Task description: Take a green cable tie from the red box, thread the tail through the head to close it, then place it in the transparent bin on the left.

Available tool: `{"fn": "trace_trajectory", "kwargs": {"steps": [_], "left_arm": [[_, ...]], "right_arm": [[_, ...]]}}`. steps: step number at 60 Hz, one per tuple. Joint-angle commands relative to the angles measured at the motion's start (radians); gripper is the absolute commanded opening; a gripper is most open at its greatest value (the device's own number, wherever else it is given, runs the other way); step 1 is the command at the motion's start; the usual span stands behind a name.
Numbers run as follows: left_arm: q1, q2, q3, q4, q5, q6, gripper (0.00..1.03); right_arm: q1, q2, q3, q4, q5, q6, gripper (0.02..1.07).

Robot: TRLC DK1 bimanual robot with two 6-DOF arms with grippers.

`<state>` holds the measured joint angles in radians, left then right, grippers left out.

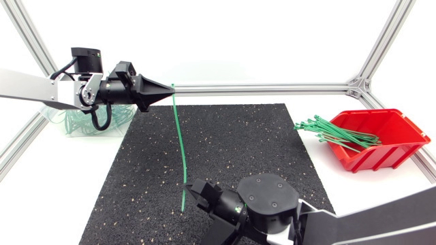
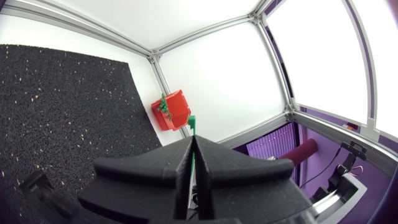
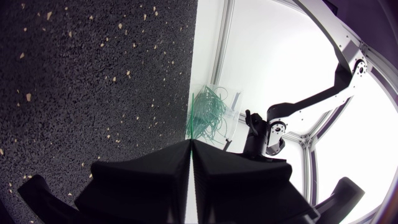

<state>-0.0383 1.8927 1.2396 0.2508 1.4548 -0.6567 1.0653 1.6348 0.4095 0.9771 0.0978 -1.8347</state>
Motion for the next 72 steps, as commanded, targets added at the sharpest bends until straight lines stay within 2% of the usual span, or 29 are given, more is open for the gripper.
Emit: {"fn": "trace_trajectory", "kwargs": {"steps": [1,10,19,24,31,47,58,72], "left_arm": [[-0.014,0.022,-0.042,0.001,0.013,0.034,0.03],[-0.025,-0.007,-0.108,0.002,0.01,0.138,0.03],[-0.025,-0.069,-0.203,0.002,-0.02,0.301,0.04],[-0.035,-0.08,-0.252,0.002,-0.045,0.376,0.04],[-0.061,-0.099,-0.293,0.004,-0.062,0.434,0.04],[-0.117,-0.196,-0.345,0.031,-0.123,0.494,0.04],[-0.14,-0.205,-0.361,0.093,-0.152,0.496,0.04],[-0.189,-0.155,-0.344,0.16,-0.171,0.5,0.04]], "right_arm": [[0.007,0.013,0.011,0.018,-0.009,-0.031,0.08],[0.009,0.005,0.018,0.015,-0.009,-0.012,0.08],[0.01,-0.018,0.045,-0.046,0.01,0.127,0.08],[0.002,-0.055,0.084,-0.183,0.017,0.247,0.08],[-0.008,-0.081,0.137,-0.307,0.02,0.365,0.08],[-0.048,-0.181,0.235,-0.66,-0.001,0.572,0.08],[-0.107,-0.247,0.354,-0.979,-0.113,0.778,0.08],[-0.202,-0.279,0.457,-1.252,-0.271,0.934,0.08]]}}
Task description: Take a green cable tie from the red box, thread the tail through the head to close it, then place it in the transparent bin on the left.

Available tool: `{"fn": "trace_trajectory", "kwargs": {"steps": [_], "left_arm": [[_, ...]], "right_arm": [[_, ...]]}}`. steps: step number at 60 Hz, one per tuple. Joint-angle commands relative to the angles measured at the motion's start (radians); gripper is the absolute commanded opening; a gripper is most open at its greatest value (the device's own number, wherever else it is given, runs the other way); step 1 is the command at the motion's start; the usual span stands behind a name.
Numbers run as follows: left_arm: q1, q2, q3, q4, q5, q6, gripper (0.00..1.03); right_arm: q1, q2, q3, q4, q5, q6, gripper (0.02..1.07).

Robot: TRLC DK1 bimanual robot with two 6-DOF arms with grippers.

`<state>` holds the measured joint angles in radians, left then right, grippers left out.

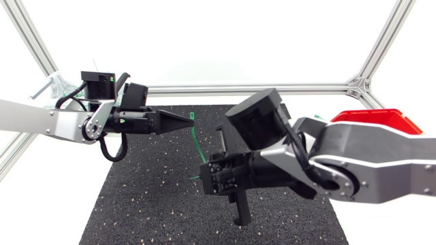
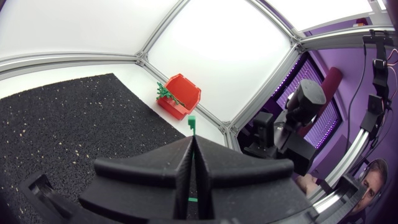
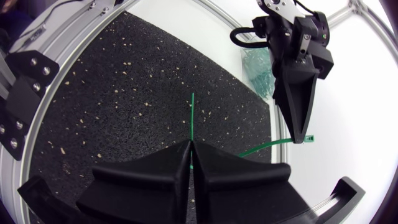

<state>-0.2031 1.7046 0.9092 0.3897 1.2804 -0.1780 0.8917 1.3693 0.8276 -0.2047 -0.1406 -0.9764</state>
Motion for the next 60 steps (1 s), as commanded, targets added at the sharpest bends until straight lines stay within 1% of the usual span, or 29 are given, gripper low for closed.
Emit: {"fn": "trace_trajectory", "kwargs": {"steps": [1,6,10,13,16,27,35,41,53,56,58,60], "left_arm": [[-0.028,0.035,-0.012,0.024,0.004,0.021,0.04],[-0.052,0.038,-0.004,0.026,0.005,0.021,0.04],[-0.071,0.038,0.0,0.026,0.005,0.021,0.04],[-0.082,0.027,-0.001,0.024,0.005,0.015,0.04],[-0.094,0.009,-0.009,0.024,0.005,0.006,0.04],[-0.124,-0.128,-0.061,0.023,-0.021,-0.032,0.04],[-0.142,-0.207,-0.089,0.024,-0.046,-0.066,0.04],[-0.147,-0.258,-0.098,0.024,-0.052,-0.104,0.04],[-0.145,-0.329,-0.104,0.026,-0.059,-0.204,0.04],[-0.144,-0.335,-0.107,0.026,-0.059,-0.235,0.04],[-0.142,-0.339,-0.112,0.028,-0.059,-0.248,0.04],[-0.142,-0.346,-0.121,0.031,-0.059,-0.259,0.04]], "right_arm": [[-0.033,-0.013,0.05,-0.093,-0.045,0.088,0.08],[-0.065,-0.015,0.104,-0.202,-0.131,0.18,0.08],[-0.082,-0.027,0.122,-0.252,-0.169,0.211,0.08],[-0.089,-0.042,0.136,-0.3,-0.215,0.237,0.08],[-0.089,-0.053,0.145,-0.325,-0.231,0.26,0.08],[-0.091,-0.07,0.215,-0.441,-0.336,0.361,0.08],[-0.106,-0.073,0.28,-0.53,-0.43,0.424,0.08],[-0.108,-0.088,0.327,-0.601,-0.487,0.459,0.08],[-0.106,-0.102,0.426,-0.682,-0.557,0.57,0.08],[-0.109,-0.104,0.444,-0.688,-0.587,0.651,0.08],[-0.12,-0.096,0.449,-0.691,-0.636,0.728,0.08],[-0.139,-0.082,0.456,-0.702,-0.705,0.795,0.08]]}}
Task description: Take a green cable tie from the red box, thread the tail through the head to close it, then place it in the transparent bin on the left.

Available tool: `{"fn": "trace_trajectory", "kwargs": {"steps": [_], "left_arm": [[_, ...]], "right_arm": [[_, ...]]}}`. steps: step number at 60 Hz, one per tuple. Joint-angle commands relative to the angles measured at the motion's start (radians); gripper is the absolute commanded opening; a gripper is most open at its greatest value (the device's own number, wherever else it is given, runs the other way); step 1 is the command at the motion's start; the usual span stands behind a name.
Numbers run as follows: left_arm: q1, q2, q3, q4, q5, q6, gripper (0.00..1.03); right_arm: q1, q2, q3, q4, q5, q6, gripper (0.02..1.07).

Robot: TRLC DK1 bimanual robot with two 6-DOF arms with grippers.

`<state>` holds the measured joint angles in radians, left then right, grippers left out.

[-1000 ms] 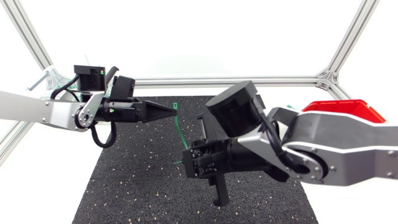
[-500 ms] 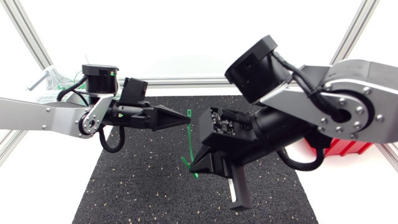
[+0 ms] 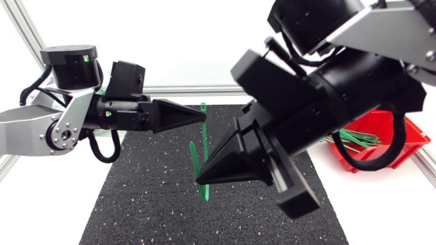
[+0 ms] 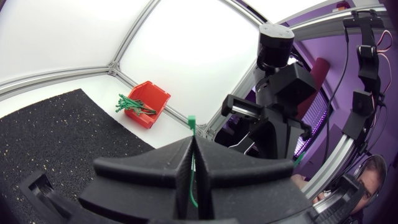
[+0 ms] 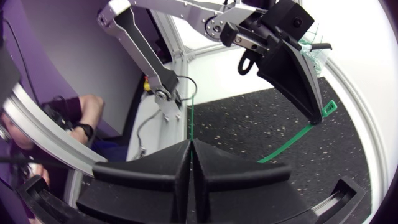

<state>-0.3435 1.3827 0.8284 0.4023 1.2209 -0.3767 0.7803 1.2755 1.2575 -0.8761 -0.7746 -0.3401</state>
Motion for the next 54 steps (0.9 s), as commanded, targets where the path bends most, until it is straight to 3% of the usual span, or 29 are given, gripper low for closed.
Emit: {"fn": "trace_trajectory", "kwargs": {"steps": [1,14,30,54], "left_arm": [[-0.002,-0.028,-0.045,0.023,0.0,-0.068,0.04],[-0.025,-0.094,-0.095,0.032,-0.041,-0.133,0.04],[-0.138,-0.223,-0.195,0.059,-0.158,-0.176,0.04],[-0.112,-0.252,-0.213,0.127,-0.213,-0.234,0.04]], "right_arm": [[-0.036,0.018,0.031,-0.04,-0.097,0.181,0.08],[-0.069,0.033,0.071,-0.083,-0.198,0.28,0.08],[-0.079,0.041,0.112,-0.135,-0.345,0.4,0.08],[-0.136,0.189,0.238,-0.409,-0.514,0.351,0.08]]}}
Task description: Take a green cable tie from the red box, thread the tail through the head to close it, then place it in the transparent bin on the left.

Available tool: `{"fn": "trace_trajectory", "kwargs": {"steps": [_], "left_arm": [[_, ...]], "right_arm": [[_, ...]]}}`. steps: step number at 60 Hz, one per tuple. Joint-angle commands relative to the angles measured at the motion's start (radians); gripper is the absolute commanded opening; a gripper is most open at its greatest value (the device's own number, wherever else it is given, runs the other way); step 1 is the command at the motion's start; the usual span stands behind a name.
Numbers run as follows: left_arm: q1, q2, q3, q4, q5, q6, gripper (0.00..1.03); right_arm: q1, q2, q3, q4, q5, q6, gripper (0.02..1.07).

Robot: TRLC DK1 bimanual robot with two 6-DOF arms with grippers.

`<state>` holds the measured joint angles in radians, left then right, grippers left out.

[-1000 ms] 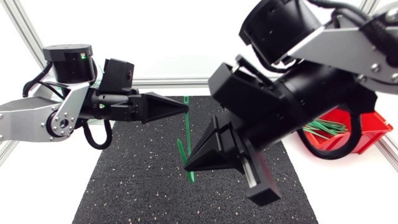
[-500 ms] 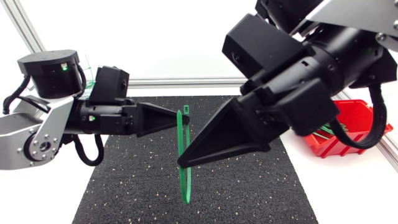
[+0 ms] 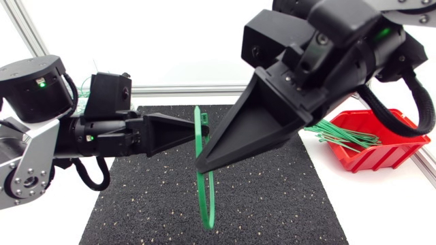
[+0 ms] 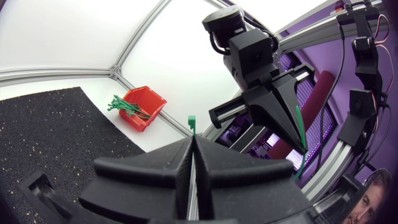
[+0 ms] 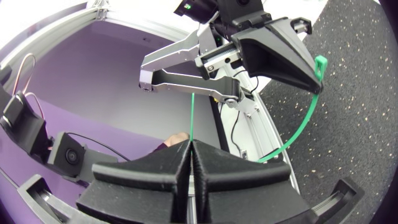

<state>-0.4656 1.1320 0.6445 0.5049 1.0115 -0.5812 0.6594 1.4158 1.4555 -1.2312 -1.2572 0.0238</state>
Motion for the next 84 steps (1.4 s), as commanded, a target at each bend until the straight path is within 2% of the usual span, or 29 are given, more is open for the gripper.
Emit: {"fn": "trace_trajectory", "kwargs": {"steps": [1,31,42,70,84], "left_arm": [[0.01,0.0,-0.029,0.026,-0.004,-0.029,0.04],[0.016,0.048,-0.039,0.061,-0.004,-0.017,0.04],[0.018,0.043,-0.054,0.093,-0.019,-0.009,0.04],[0.019,0.04,-0.06,0.101,-0.036,-0.003,0.04],[0.015,0.041,-0.06,0.103,-0.045,0.004,0.04]], "right_arm": [[-0.017,0.054,0.045,-0.065,-0.039,-0.016,0.08],[-0.064,0.161,0.112,-0.238,-0.12,-0.059,0.08],[-0.052,0.184,0.111,-0.263,-0.148,-0.085,0.08],[-0.083,0.261,0.049,-0.309,-0.168,-0.093,0.08],[-0.083,0.282,0.028,-0.329,-0.211,-0.137,0.08]]}}
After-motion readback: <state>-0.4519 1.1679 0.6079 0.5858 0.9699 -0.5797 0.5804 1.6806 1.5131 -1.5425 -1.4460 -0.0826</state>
